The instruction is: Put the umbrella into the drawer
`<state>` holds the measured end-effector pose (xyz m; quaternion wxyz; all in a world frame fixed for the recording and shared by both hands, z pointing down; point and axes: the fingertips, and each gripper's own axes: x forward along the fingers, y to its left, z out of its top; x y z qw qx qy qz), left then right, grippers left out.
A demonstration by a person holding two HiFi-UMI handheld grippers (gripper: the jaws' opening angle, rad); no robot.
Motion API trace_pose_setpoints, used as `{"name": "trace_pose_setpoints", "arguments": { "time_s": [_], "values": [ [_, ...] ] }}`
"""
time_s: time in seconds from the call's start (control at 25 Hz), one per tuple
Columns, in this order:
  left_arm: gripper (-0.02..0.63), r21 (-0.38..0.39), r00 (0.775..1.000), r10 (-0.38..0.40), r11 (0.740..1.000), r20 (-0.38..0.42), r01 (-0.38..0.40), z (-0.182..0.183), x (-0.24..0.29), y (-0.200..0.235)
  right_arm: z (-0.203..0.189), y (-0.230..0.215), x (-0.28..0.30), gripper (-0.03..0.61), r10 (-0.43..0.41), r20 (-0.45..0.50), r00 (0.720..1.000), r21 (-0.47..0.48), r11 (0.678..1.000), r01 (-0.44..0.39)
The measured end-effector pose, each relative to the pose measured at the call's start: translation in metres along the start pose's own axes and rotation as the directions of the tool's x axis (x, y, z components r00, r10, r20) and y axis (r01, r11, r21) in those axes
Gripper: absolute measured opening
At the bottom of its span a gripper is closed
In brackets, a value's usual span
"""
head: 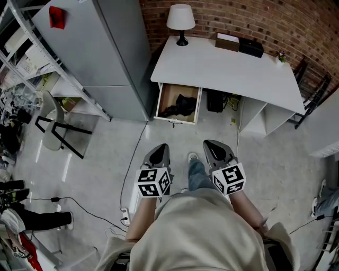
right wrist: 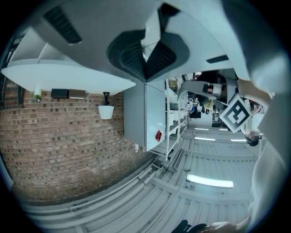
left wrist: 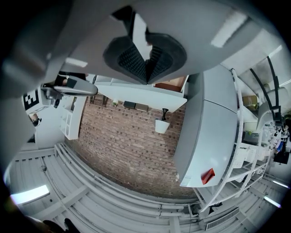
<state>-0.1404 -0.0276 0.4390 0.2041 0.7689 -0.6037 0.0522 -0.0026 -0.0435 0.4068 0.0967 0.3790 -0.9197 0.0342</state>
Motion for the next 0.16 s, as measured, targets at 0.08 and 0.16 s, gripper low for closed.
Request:
{"name": "trace_pose_setpoints", "arguments": {
  "time_s": [0.08,0.16],
  "values": [
    [0.012,-0.001,1.000,-0.006,1.000,-0.004,0.006,0.0012,0.0025,-0.0013,0.0002,-0.0023,0.0016,0.002,-0.003,-0.005,1.000,0.002,1.000,0.003],
    [0.012,-0.001,1.000,-0.012,1.000,-0.008,0.012,0.0022,0.0054,-0.0026,0.0003,-0.0047,0.0035,0.002,-0.006,-0.009,1.000,0.003,1.000,0.006]
  ]
}}
